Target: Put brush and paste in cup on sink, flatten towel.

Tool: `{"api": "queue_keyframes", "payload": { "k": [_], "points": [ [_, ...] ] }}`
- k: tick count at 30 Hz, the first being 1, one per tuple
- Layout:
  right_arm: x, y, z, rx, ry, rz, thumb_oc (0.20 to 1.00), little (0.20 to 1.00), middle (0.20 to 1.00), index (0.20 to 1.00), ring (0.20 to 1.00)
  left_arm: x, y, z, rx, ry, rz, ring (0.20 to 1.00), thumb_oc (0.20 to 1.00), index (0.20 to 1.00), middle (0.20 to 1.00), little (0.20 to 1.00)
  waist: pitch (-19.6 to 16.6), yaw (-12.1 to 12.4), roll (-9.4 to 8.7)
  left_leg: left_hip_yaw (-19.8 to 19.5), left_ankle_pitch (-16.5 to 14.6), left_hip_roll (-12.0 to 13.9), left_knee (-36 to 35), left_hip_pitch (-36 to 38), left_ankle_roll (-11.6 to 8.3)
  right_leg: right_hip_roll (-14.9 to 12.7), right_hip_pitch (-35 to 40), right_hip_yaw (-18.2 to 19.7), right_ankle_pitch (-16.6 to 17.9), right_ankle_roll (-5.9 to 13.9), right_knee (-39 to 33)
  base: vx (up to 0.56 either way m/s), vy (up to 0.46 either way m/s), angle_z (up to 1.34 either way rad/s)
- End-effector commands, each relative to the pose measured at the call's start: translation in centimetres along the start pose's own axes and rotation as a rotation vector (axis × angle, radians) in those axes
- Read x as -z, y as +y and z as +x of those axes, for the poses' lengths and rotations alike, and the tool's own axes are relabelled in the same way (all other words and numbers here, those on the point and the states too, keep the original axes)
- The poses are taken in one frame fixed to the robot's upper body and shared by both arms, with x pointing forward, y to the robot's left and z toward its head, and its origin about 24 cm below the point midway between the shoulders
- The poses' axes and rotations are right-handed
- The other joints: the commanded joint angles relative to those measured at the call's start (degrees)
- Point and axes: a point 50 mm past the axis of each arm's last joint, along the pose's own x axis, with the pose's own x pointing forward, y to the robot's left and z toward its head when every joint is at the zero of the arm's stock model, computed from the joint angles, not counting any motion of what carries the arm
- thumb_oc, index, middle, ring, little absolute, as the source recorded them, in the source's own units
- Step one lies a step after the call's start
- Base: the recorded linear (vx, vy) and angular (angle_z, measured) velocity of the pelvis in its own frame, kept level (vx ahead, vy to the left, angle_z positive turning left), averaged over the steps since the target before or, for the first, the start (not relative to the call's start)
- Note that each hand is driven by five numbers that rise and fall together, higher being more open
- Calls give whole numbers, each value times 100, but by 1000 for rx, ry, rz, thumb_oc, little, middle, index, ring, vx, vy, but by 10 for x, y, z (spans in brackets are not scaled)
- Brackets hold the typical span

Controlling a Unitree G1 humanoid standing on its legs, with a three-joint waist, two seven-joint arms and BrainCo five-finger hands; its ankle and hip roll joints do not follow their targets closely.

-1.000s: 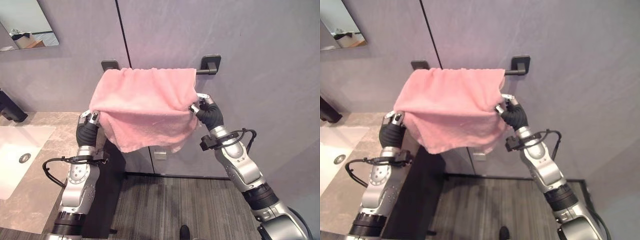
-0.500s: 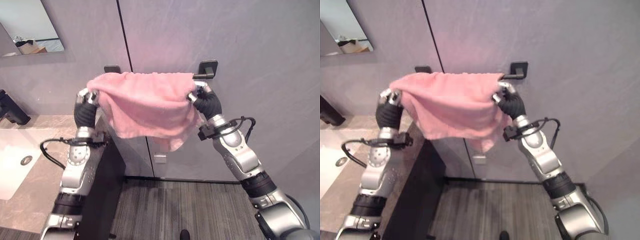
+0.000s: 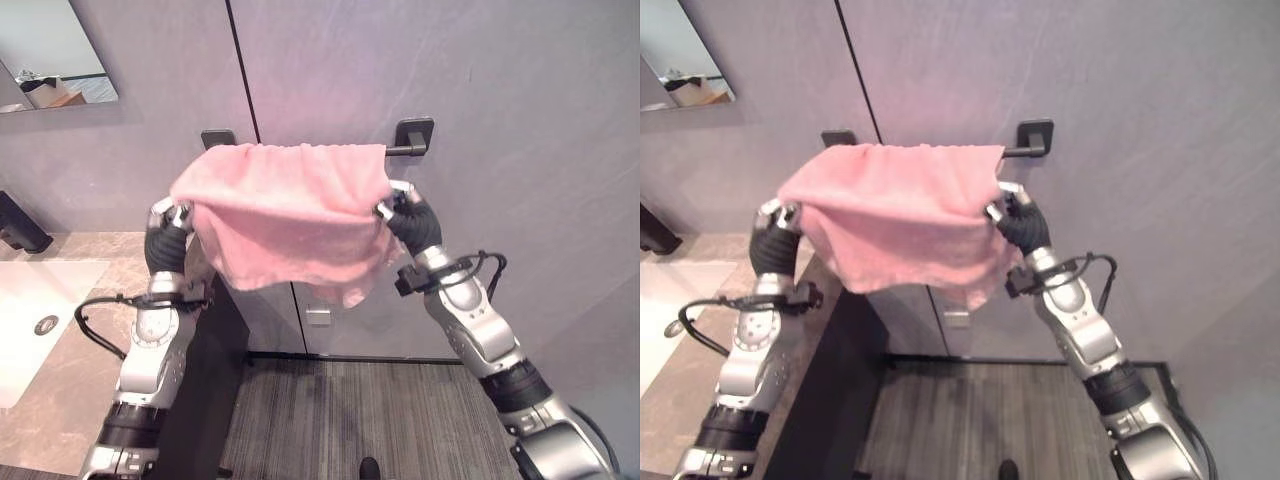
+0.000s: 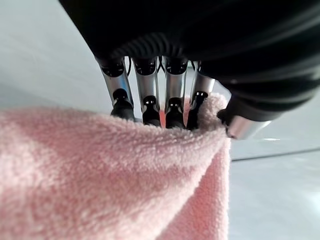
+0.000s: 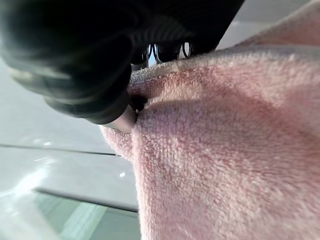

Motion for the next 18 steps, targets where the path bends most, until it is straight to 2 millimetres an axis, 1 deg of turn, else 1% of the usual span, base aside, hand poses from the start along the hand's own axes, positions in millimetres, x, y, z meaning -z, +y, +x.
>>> {"api": "queue_keyframes", "payload": {
  "k": [1, 2, 5, 6, 7, 8, 9, 10, 11, 12, 13, 14, 18],
  "points": [
    [13, -2, -3, 27, 29, 38, 200, 200, 200, 200, 200, 24, 19, -7, -18, 111, 79, 200, 200, 200, 200, 200, -319, 1, -231, 182, 17, -256, 114, -57, 0, -338, 508, 30, -569, 490, 99, 0, 0, 0],
    [13, -2, -3, 27, 29, 38, 200, 200, 200, 200, 200, 24, 19, -7, -18, 111, 79, 200, 200, 200, 200, 200, -322, 1, -230, 182, 17, -256, 113, -59, 0, -338, 506, 30, -569, 490, 99, 0, 0, 0],
    [27, -2, -5, 42, 90, 42, 200, 200, 200, 200, 200, 38, 22, -14, -33, 177, 75, 200, 200, 200, 200, 200, -309, 16, -219, 182, 36, -254, 101, -79, -1, -346, 491, 33, -550, 494, 86, 0, 0, 0],
    [36, 1, -7, 39, 124, 64, 200, 200, 200, 200, 200, 49, 24, -18, -44, 224, 78, 200, 200, 200, 200, 200, -301, 21, -214, 179, 45, -254, 98, -88, -3, -348, 479, 37, -541, 495, 87, 0, 0, 0],
    [36, 1, -7, 39, 124, 64, 200, 200, 200, 200, 200, 49, 24, -18, -44, 224, 78, 200, 200, 200, 200, 200, -302, 21, -214, 179, 45, -253, 98, -89, -3, -348, 477, 36, -541, 495, 87, 0, 0, 0],
    [39, 4, -7, 30, 138, 61, 200, 200, 200, 200, 200, 55, 26, -21, -55, 253, 84, 200, 200, 200, 200, 200, -302, 22, -212, 174, 51, -258, 92, -98, -4, -344, 464, 37, -536, 495, 81, 0, 0, 0],
    [40, 5, -7, 23, 142, 59, 200, 200, 200, 200, 200, 56, 26, -21, -56, 259, 86, 200, 200, 200, 200, 200, -301, 23, -209, 171, 53, -260, 91, -106, -4, -343, 457, 37, -533, 496, 76, 0, 0, 0],
    [43, 7, -7, 18, 152, 58, 285, 285, 285, 285, 285, 59, 26, -22, -55, 270, 87, 200, 200, 200, 200, 200, -299, 30, -205, 169, 58, -263, 90, -117, -6, -342, 447, 38, -529, 498, 71, 0, 0, 0],
    [45, 8, -8, 14, 161, 56, 416, 416, 416, 416, 416, 60, 26, -23, -56, 279, 86, 200, 200, 200, 200, 200, -298, 33, -201, 169, 60, -260, 92, -122, -7, -343, 443, 40, -526, 496, 72, 0, 0, 0],
    [46, 10, -8, 5, 169, 54, 445, 445, 445, 445, 445, 62, 26, -24, -60, 287, 87, 200, 200, 200, 200, 200, -287, 36, -194, 168, 65, -256, 95, -132, -8, -346, 434, 39, -521, 494, 72, 0, 0, 0],
    [48, 12, -8, -1, 174, 54, 580, 580, 580, 580, 580, 63, 26, -25, -60, 292, 91, 200, 200, 200, 200, 200, -282, 40, -193, 164, 68, -254, 97, -143, -9, -347, 424, 45, -515, 493, 69, 0, 0, 0],
    [50, 14, -7, -15, 186, 45, 1000, 1000, 1000, 1000, 1000, 64, 28, -25, -61, 297, 103, 200, 200, 200, 200, 200, -270, 48, -193, 161, 78, -250, 98, -163, -13, -348, 404, 47, -508, 491, 67, 0, 0, 0],
    [53, 16, -7, -19, 199, 38, 1000, 1000, 1000, 1000, 1000, 68, 30, -27, -65, 318, 121, 200, 200, 200, 200, 200, -252, 49, -180, 165, 96, -244, 93, -201, -23, -348, 370, 45, -495, 493, 60, 0, 0, 0]
  ]
}}
